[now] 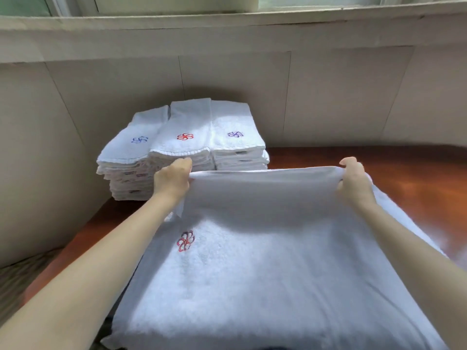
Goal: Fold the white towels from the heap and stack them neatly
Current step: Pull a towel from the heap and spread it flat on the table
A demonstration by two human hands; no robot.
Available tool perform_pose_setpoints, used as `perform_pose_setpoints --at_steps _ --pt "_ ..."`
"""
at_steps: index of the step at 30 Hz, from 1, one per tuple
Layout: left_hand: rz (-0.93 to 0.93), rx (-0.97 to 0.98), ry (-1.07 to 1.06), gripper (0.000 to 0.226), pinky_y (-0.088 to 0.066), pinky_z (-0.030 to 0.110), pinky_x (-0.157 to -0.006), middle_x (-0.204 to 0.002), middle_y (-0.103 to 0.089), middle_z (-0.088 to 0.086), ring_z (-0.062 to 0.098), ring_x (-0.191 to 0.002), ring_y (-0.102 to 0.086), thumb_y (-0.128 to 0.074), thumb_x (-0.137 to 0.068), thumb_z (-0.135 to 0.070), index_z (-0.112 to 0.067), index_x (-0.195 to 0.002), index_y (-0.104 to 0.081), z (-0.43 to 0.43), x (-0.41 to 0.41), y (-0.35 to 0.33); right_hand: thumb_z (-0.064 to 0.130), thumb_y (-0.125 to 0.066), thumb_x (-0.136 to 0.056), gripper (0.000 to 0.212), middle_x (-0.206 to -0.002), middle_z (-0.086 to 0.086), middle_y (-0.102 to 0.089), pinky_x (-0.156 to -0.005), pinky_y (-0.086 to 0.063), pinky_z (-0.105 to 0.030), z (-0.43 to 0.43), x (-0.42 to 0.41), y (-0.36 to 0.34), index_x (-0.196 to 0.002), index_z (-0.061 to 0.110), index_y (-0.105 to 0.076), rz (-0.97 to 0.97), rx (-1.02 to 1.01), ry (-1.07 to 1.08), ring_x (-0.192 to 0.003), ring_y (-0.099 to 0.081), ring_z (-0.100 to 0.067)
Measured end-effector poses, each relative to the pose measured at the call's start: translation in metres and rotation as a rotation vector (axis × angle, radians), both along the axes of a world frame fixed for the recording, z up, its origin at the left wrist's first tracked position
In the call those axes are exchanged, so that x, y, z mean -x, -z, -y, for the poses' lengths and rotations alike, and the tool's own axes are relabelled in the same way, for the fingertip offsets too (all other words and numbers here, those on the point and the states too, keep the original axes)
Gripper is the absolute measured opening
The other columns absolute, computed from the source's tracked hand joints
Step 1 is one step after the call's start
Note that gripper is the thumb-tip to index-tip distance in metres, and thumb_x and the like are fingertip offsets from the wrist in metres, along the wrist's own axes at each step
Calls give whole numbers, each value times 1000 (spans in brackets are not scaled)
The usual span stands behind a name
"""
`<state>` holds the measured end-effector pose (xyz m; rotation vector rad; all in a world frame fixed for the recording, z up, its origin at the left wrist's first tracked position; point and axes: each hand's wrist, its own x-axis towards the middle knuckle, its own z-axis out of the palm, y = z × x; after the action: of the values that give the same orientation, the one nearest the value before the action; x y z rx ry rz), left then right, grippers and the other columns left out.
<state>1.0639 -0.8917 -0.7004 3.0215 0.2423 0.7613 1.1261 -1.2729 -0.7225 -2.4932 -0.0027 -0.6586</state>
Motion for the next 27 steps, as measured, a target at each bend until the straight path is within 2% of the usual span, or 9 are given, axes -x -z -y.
perform_pose_setpoints --at_steps 2,4,7,12,17,19,21,24,27 --pt "-11 -84 0 17 -35 35 -58 -105 -56 10 36 -90 -61 -58 -89 -9 -8 -104 -49 -3 1 -1 -14 -38 -79 53 -108 -23 -44 -71 -36 -37 3 3 2 -127 4 -47 -27 22 -54 -85 -43 -33" --pt "-115 -164 -29 21 -36 35 -58 -108 -54 8 31 -96 -61 -57 -92 -14 -9 -109 -46 -7 8 7 -14 -43 -77 43 -101 -16 -39 -68 -41 -38 5 15 16 -113 6 -53 -85 102 -99 -80 -44 -30" --pt "-190 -219 -60 21 -36 35 -55 -100 -48 5 28 -92 -60 -50 -86 1 -13 -101 -45 -13 30 29 -16 -45 -74 26 -94 -14 -38 -59 -43 -42 4 42 48 -90 5 -49 -156 193 -111 -74 -50 -34" --pt "-10 -279 99 42 -26 22 -31 -58 -38 5 25 -45 -49 -67 -47 21 -10 -61 -43 -22 78 48 -7 -42 -82 16 -103 -19 -45 -60 -42 -41 -2 67 70 -95 2 -45 -142 187 55 -72 -54 -40" --pt "270 -365 11 22 -29 18 -28 -55 -45 7 22 -34 -46 -48 -68 14 -7 -60 -52 -31 91 26 -4 -42 -84 9 -92 -24 -48 -61 -37 -44 -9 70 48 -92 0 -41 22 -119 168 -74 -52 -44" --pt "203 -243 -42 22 -40 27 -34 -64 -46 14 28 -38 -52 -52 -70 20 -1 -72 -56 -30 85 11 -7 -42 -82 11 -86 -22 -47 -60 -35 -41 -13 73 47 -90 1 -40 32 -161 155 -70 -47 -39" --pt "124 -55 -110 24 -46 37 -51 -80 -43 16 36 -62 -59 -48 -79 17 -4 -88 -56 -32 72 1 -9 -43 -80 12 -80 -20 -47 -60 -32 -38 -17 77 51 -87 1 -41 16 -177 120 -69 -41 -34" --pt "14 354 -187 29 -40 30 -66 -105 -48 12 35 -89 -54 -43 -88 6 -13 -100 -62 -32 55 -5 -9 -46 -75 14 -71 -16 -48 -58 -29 -37 -16 86 66 -78 3 -40 -49 -203 78 -68 -42 -32" --pt "7 707 -71 35 -46 32 -77 -108 -62 13 34 -105 -57 -46 -77 14 -11 -79 -70 -30 61 10 -9 -46 -73 18 -73 -12 -46 -58 -28 -36 -10 95 82 -73 7 -38 -120 -217 65 -72 -42 -31"
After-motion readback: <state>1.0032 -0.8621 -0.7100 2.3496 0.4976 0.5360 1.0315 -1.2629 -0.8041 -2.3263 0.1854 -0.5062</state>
